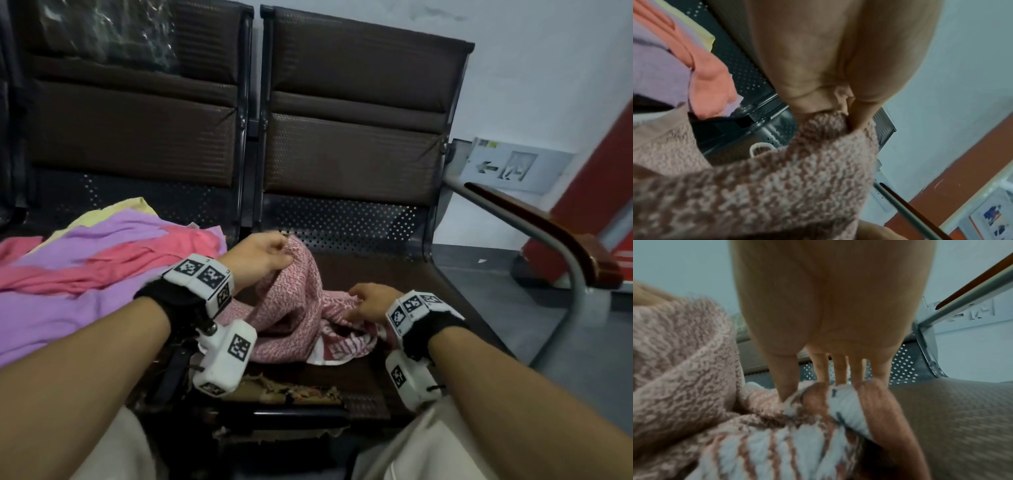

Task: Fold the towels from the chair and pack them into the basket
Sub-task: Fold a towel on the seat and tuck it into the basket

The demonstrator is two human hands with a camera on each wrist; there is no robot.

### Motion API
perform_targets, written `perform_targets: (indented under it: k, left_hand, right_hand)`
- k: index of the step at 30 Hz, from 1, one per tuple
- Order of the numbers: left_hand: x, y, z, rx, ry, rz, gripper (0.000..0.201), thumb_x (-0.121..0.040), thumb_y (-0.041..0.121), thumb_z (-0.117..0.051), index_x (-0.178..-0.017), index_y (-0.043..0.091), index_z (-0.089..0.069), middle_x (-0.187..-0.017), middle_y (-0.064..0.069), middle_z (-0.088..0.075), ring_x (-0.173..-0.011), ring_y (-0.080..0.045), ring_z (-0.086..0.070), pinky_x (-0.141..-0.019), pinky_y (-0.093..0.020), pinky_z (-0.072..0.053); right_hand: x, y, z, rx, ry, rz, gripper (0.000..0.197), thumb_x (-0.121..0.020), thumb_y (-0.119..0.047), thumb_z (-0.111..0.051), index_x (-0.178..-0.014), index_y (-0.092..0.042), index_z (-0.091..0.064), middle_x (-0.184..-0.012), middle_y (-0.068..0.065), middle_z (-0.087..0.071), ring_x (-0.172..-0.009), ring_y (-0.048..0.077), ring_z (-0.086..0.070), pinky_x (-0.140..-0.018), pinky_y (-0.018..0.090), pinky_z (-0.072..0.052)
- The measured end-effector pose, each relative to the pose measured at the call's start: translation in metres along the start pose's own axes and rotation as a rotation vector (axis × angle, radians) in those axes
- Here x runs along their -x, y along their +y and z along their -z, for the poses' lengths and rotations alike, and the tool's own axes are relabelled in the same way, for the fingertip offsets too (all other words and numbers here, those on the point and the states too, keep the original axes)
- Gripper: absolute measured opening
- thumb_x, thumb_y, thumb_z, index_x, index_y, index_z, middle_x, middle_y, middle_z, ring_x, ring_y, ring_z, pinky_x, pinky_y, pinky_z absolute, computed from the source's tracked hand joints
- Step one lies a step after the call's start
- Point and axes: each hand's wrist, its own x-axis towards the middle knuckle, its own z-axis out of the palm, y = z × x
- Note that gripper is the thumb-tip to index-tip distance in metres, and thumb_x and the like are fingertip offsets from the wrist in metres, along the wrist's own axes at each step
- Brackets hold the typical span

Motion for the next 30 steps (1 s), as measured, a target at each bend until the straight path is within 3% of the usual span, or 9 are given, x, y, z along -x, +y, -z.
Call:
perform_targets:
  k: [3, 6, 9, 15, 19, 21, 24, 27, 30]
  left_hand:
    - [-0.005, -0.005, 0.009, -0.139, 0.014, -0.07, 0.01, -0.092, 0.004, -0.053, -0.099, 0.001, -0.06, -0.079, -0.001, -0.06, -0.073, -0.01, -0.055, -0.078, -0.027, -0.043]
    - [-0.013, -0.01, 0.02, -0.254, 0.149, -0.09, 0.015, -0.09, 0.022, -0.061, -0.086, 0.008, -0.061, -0.074, -0.003, -0.059, -0.068, -0.012, -0.052, -0.07, -0.028, -0.042]
    - [-0.016, -0.007, 0.03, -0.155, 0.27, -0.149, 0.02, -0.085, 0.024, -0.067, -0.086, 0.004, -0.065, -0.08, -0.008, -0.063, -0.075, -0.015, -0.055, -0.073, -0.031, -0.045]
    - [-0.01, -0.005, 0.04, -0.148, 0.188, -0.207, 0.009, -0.08, 0.018, -0.071, -0.086, 0.012, -0.069, -0.084, -0.001, -0.069, -0.08, -0.012, -0.063, -0.08, -0.031, -0.051]
    - [-0.009, -0.006, 0.042, -0.158, 0.217, -0.165, 0.016, -0.092, 0.017, -0.055, -0.083, 0.013, -0.069, -0.079, 0.005, -0.065, -0.079, -0.007, -0.057, -0.082, -0.026, -0.042]
    - [-0.007, -0.002, 0.043, -0.108, 0.167, -0.136, 0.02, -0.093, 0.008, -0.051, -0.085, 0.012, -0.068, -0.079, 0.005, -0.064, -0.081, -0.009, -0.057, -0.082, -0.025, -0.041]
    - [-0.001, 0.001, 0.047, -0.122, 0.059, -0.211, 0.022, -0.089, 0.002, -0.057, -0.081, 0.02, -0.067, -0.073, 0.01, -0.064, -0.071, 0.001, -0.057, -0.074, -0.016, -0.042]
    - [0.006, 0.0, 0.053, -0.165, -0.014, -0.271, 0.022, -0.086, 0.003, -0.062, -0.082, 0.024, -0.068, -0.073, 0.012, -0.068, -0.073, 0.002, -0.059, -0.075, -0.014, -0.045]
    - [0.011, -0.004, 0.058, -0.281, 0.024, -0.298, 0.012, -0.083, 0.008, -0.068, -0.087, 0.019, -0.068, -0.085, -0.005, -0.07, -0.08, -0.012, -0.061, -0.081, -0.033, -0.049]
  right_hand:
    - [-0.004, -0.003, 0.0, 0.036, -0.017, -0.024, 0.031, -0.079, -0.04, -0.072, -0.1, -0.017, -0.066, -0.103, 0.001, -0.068, -0.089, 0.018, -0.061, -0.068, 0.024, -0.045]
    - [-0.004, -0.012, 0.008, 0.053, 0.061, 0.021, 0.026, -0.075, -0.036, -0.076, -0.076, -0.02, -0.056, -0.076, -0.005, -0.057, -0.075, 0.015, -0.054, -0.051, 0.023, -0.035]
    - [0.0, -0.023, 0.021, -0.025, 0.238, 0.115, 0.034, -0.071, -0.039, -0.08, -0.082, -0.02, -0.053, -0.079, -0.004, -0.058, -0.075, 0.014, -0.056, -0.055, 0.025, -0.04]
    - [0.016, -0.041, 0.036, -0.214, 0.545, 0.282, 0.029, -0.07, -0.047, -0.079, -0.069, -0.024, -0.062, -0.065, -0.01, -0.057, -0.061, 0.001, -0.051, -0.045, 0.012, -0.033]
    - [0.02, -0.05, 0.038, -0.378, 0.709, 0.399, 0.012, -0.075, -0.039, -0.076, -0.077, -0.028, -0.071, -0.069, -0.013, -0.062, -0.067, 0.001, -0.056, -0.061, 0.018, -0.04]
    - [0.022, -0.06, 0.036, -0.523, 0.66, 0.484, 0.014, -0.082, -0.03, -0.072, -0.095, -0.03, -0.068, -0.072, -0.014, -0.062, -0.07, 0.004, -0.057, -0.068, 0.022, -0.041]
    - [0.028, -0.076, 0.03, -0.608, 0.339, 0.624, 0.045, -0.089, -0.02, -0.064, -0.131, -0.022, -0.049, -0.067, -0.007, -0.054, -0.06, 0.008, -0.05, -0.064, 0.025, -0.041]
    - [0.033, -0.085, 0.027, -0.543, 0.16, 0.718, 0.018, -0.093, -0.014, -0.059, -0.111, -0.016, -0.062, -0.082, -0.006, -0.064, -0.067, -0.004, -0.055, -0.07, 0.016, -0.044]
    - [0.031, -0.085, 0.031, -0.579, 0.259, 0.69, 0.018, -0.093, -0.016, -0.059, -0.075, -0.019, -0.062, -0.062, -0.015, -0.058, -0.057, -0.006, -0.049, -0.063, 0.014, -0.039]
